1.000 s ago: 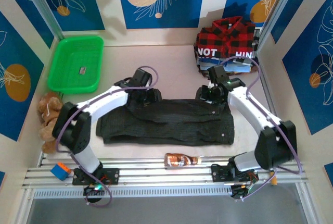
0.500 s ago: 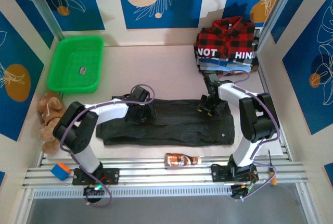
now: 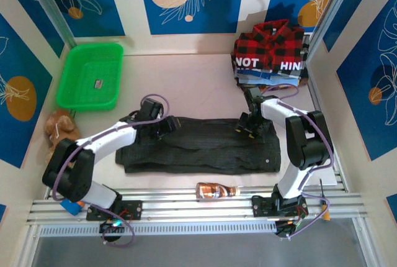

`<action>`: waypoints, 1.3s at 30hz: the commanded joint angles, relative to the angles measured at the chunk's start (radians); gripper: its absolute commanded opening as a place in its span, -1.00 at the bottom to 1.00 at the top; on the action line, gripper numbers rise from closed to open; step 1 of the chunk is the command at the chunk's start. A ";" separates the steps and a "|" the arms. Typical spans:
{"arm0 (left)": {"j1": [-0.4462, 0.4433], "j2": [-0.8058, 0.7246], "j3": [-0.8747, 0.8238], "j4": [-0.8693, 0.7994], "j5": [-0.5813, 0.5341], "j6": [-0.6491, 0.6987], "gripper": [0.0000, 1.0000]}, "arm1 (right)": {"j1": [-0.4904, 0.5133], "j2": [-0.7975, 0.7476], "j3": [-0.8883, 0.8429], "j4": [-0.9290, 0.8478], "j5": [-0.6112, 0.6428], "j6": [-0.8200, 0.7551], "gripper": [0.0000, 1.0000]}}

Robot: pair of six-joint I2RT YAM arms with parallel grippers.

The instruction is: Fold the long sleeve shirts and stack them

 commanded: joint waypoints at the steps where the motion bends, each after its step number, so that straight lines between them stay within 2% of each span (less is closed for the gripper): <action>1: 0.045 -0.011 0.091 -0.147 -0.064 0.008 0.40 | -0.011 0.010 -0.013 -0.031 0.038 0.011 0.02; 4: 0.087 0.006 0.092 -0.246 -0.124 -0.028 0.32 | -0.011 -0.015 -0.010 -0.032 0.039 0.014 0.02; 8: 0.098 0.017 0.058 -0.273 -0.183 -0.056 0.22 | -0.012 -0.069 -0.017 -0.041 0.049 0.009 0.03; 16: 0.096 0.181 0.068 -0.239 -0.189 -0.061 0.16 | -0.011 -0.106 -0.084 -0.067 0.053 -0.010 0.01; 21: 0.101 0.343 0.174 -0.234 -0.193 -0.005 0.14 | -0.006 -0.110 -0.124 -0.071 0.032 0.004 -0.02; 26: 0.125 0.516 0.376 -0.229 -0.200 0.082 0.13 | 0.030 -0.117 -0.137 -0.092 0.009 0.030 -0.04; 30: 0.135 0.688 0.649 -0.237 -0.185 0.194 0.13 | 0.095 -0.098 -0.115 -0.114 -0.032 0.077 -0.05; 35: 0.157 0.900 0.982 -0.200 -0.098 0.280 0.13 | 0.211 -0.047 -0.055 -0.114 -0.091 0.172 -0.05; 39: 0.175 1.081 1.259 -0.158 0.030 0.303 0.13 | 0.324 0.036 0.013 -0.083 -0.150 0.277 -0.05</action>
